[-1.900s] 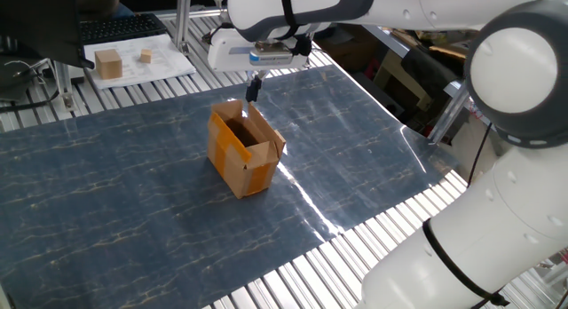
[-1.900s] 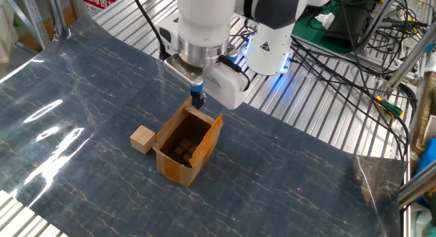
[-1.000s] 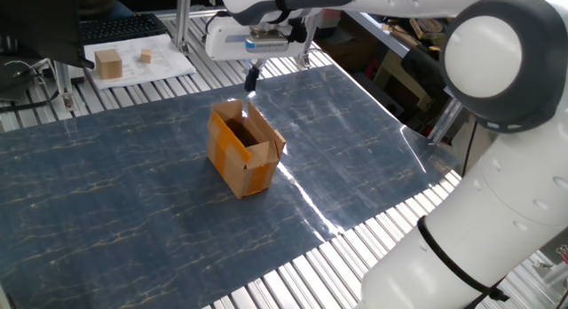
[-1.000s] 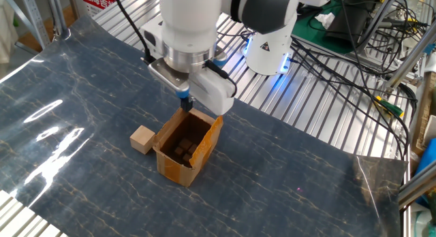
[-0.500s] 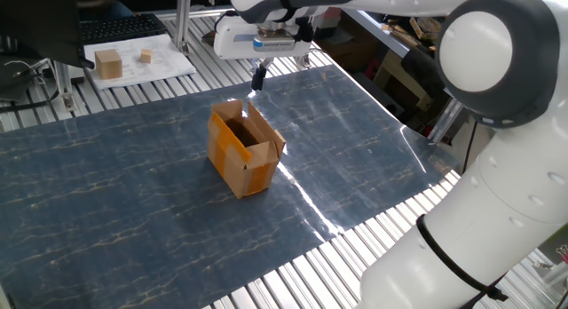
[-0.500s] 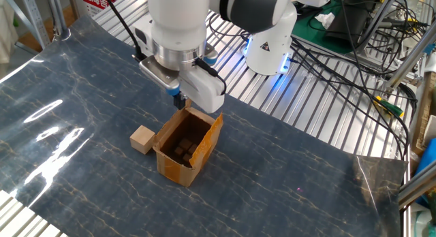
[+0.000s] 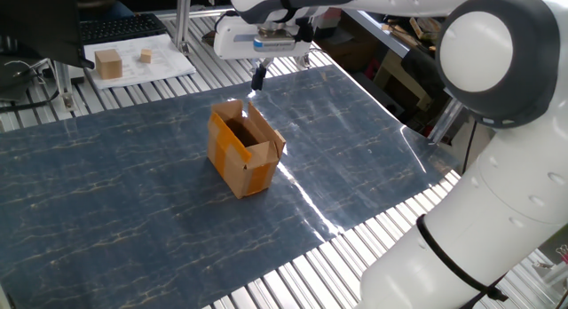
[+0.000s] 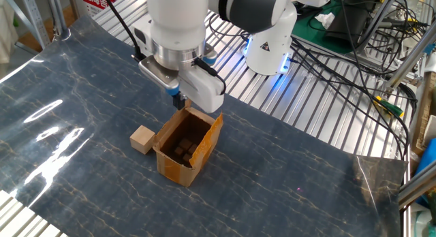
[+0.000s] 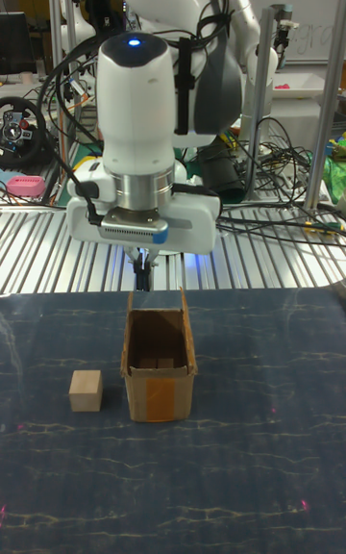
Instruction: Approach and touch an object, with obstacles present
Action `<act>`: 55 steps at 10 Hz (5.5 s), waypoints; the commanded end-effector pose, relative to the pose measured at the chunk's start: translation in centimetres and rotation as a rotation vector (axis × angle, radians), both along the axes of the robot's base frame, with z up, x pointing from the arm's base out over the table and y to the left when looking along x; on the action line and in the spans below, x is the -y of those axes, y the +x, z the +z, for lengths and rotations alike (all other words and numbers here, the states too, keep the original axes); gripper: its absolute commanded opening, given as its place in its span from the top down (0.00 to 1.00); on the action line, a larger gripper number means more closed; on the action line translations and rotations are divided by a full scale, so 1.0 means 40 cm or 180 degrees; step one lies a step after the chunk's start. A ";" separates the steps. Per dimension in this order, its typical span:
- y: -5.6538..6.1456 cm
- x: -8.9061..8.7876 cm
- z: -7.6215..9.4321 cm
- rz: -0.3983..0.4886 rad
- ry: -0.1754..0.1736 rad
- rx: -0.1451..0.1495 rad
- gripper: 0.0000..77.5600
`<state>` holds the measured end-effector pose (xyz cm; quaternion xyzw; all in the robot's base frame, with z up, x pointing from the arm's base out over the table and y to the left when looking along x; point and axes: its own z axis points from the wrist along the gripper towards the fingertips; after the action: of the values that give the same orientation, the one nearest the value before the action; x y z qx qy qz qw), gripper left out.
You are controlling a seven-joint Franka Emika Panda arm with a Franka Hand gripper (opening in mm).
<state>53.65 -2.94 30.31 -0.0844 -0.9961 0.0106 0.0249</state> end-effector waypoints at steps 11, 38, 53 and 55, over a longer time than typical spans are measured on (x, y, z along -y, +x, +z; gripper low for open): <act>0.001 0.001 0.004 -0.0520 -0.0125 -0.0133 1.00; 0.063 0.199 -0.192 -0.0299 -0.0217 -0.0014 1.00; 0.081 0.216 -0.215 -0.0883 -0.0064 0.0214 1.00; 0.081 0.216 -0.215 -0.1193 -0.0051 0.0264 1.00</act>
<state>56.84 -11.52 21.54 -0.2240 -0.9745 0.0141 -0.0067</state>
